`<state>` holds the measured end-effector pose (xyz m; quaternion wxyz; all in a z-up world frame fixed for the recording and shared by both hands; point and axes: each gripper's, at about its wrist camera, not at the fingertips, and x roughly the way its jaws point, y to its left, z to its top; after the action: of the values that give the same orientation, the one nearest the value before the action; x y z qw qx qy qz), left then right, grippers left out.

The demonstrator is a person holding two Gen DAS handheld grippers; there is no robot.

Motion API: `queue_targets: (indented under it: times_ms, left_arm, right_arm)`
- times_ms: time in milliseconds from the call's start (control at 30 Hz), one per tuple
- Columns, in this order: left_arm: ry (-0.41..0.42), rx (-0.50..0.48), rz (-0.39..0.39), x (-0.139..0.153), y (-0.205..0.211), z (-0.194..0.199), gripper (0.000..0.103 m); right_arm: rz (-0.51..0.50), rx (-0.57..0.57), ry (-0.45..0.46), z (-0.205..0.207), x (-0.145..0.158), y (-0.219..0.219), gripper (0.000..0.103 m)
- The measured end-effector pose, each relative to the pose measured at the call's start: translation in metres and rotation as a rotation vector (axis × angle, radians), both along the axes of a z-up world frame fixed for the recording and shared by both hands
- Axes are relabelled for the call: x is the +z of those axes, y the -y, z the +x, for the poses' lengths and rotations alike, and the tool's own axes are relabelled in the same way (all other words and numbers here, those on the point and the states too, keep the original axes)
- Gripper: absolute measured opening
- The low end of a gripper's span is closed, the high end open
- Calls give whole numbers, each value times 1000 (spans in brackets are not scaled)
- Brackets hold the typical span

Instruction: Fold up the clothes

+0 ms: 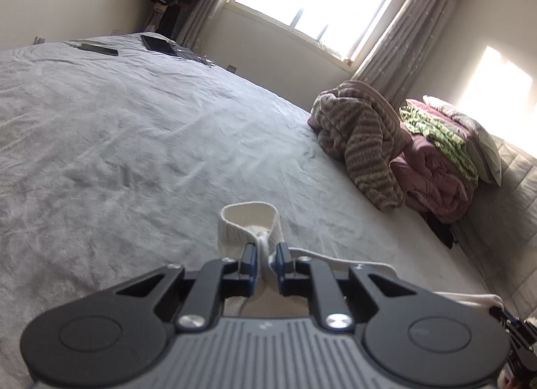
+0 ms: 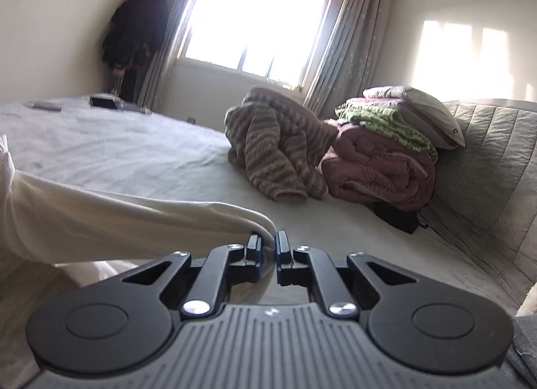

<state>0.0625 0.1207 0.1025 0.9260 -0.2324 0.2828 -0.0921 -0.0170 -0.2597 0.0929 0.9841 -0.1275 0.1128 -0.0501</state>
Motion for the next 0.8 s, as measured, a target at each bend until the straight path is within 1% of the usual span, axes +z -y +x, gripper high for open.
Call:
queue_targets:
  times_ms: [67, 100, 133, 200, 267, 333, 367, 433, 467, 500, 533, 567, 600, 633, 667, 700, 733, 800]
  left_arm:
    - [-43, 9, -2, -5, -3, 4, 12]
    - [-68, 17, -2, -8, -6, 7, 12]
    - [-92, 32, -5, -10, -9, 9, 12]
    - [-122, 80, -6, -13, -20, 11, 11]
    - [-131, 129, -2, -15, -32, 11, 11]
    - [-143, 141, -2, -17, -36, 10, 11]
    - [-155, 121, -4, -19, -35, 10, 12]
    - [-176, 32, -18, -22, -22, 9, 17]
    - [-171, -6, -16, -22, -13, 6, 22]
    - [-162, -44, -2, -22, -3, 2, 31]
    - [-152, -82, 14, -22, 6, -1, 37]
    - [-144, -121, 31, -23, 16, -4, 48]
    - [-136, -158, 48, -25, 26, -8, 53]
    - [-128, -196, 64, -27, 36, -11, 54]
    - [-130, -225, 88, -30, 45, -14, 59]
    - [-135, -251, 114, -35, 53, -15, 63]
    - [-140, -276, 140, -39, 62, -17, 65]
    - [-151, -328, 192, -48, 78, -20, 67]
  right_arm:
    - [32, 94, 17, -7, 3, -5, 7]
    - [51, 145, 8, -9, 4, -8, 7]
    - [71, 200, -20, -9, 5, -10, 7]
    - [90, 300, -105, -7, 1, -16, 7]
    - [62, 344, -184, -3, -6, -25, 8]
    - [21, 355, -249, 1, -14, -34, 8]
    - [10, 349, -269, 3, -17, -36, 8]
    - [1, 339, -296, 5, -22, -39, 9]
    - [2, 336, -303, 5, -23, -40, 9]
    - [1, 327, -307, 4, -25, -40, 10]
    - [1, 318, -313, 3, -26, -39, 18]
    - [3, 308, -322, 3, -28, -37, 19]
    - [6, 301, -333, 4, -30, -36, 19]
    - [10, 295, -344, 5, -33, -34, 19]
    - [8, 286, -355, 6, -34, -33, 19]
    - [4, 277, -366, 7, -36, -32, 21]
    - [4, 270, -378, 8, -37, -31, 35]
    - [4, 259, -402, 10, -40, -29, 54]
